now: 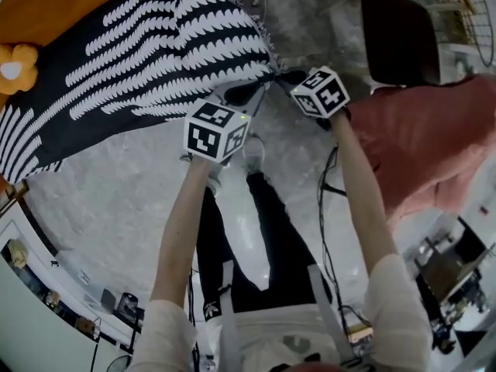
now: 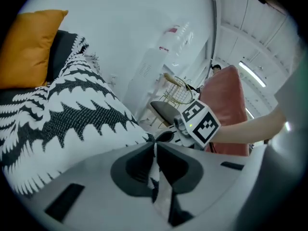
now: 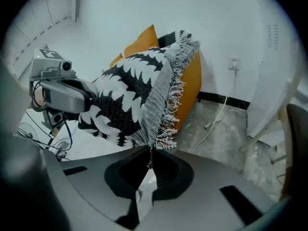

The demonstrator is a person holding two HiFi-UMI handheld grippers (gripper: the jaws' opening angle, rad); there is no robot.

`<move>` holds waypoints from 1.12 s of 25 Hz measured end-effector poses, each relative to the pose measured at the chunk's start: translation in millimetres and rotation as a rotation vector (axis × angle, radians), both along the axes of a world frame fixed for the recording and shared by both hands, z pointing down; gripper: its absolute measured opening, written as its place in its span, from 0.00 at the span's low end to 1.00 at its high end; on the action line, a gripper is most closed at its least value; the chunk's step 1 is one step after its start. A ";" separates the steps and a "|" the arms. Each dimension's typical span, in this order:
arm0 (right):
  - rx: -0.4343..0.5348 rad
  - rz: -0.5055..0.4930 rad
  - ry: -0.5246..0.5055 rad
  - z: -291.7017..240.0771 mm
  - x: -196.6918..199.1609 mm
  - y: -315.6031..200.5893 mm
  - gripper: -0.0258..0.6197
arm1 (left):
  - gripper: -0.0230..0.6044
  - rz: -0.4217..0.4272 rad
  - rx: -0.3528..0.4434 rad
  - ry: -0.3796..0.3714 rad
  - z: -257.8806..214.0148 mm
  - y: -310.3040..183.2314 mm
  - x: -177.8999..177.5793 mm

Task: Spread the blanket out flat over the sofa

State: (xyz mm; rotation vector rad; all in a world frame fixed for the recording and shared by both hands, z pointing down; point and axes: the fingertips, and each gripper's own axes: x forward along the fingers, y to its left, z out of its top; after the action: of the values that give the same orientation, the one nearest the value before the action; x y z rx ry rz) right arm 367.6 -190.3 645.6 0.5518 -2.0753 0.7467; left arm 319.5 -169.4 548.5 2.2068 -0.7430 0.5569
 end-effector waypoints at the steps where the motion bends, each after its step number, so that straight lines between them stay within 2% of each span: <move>1: 0.023 0.008 0.006 1.2 0.9 -1.8 0.05 | 0.07 -0.001 -0.005 0.014 0.8 1.1 0.4; 5: 0.103 0.016 0.116 16.2 17.0 -10.7 0.06 | 0.21 0.001 -0.002 0.037 8.3 1.8 0.4; 6: 0.110 0.026 0.137 16.6 23.7 -10.0 0.13 | 0.23 -0.005 0.002 0.039 6.6 2.9 0.2; 7: 0.113 0.043 0.143 12.7 30.3 -8.1 0.25 | 0.23 -0.013 0.008 0.041 1.8 4.7 -0.1; 9: 0.135 0.088 0.128 -9.2 40.9 -6.7 0.27 | 0.25 -0.036 0.030 0.048 -17.1 7.6 -2.1; 14: 0.301 0.205 0.040 -110.2 43.6 -30.4 0.26 | 0.25 -0.132 0.130 0.062 -101.4 -5.4 -22.2; 16: 0.386 0.257 -0.008 -168.9 39.1 -43.4 0.26 | 0.25 -0.195 0.204 0.068 -153.2 -16.8 -34.4; 19: 0.531 0.350 -0.106 -273.9 22.6 -48.7 0.24 | 0.24 -0.341 0.341 0.090 -246.1 -21.6 -64.8; 22: 0.661 0.395 -0.171 -374.0 1.4 -31.2 0.21 | 0.16 -0.482 0.481 0.101 -342.6 -7.5 -96.6; 25: 0.776 0.422 -0.239 -457.2 -16.7 -9.5 0.16 | 0.10 -0.548 0.652 0.032 -424.9 11.2 -117.5; 28: 0.855 0.426 -0.321 -514.4 -35.6 21.2 0.11 | 0.06 -0.603 0.788 -0.041 -480.1 36.4 -134.1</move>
State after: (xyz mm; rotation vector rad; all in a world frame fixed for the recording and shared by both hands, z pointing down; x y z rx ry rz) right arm 332.0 -169.1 131.3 1.4523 -2.5778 0.1237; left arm 185.4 -133.0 68.4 2.4447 -1.7968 -0.0237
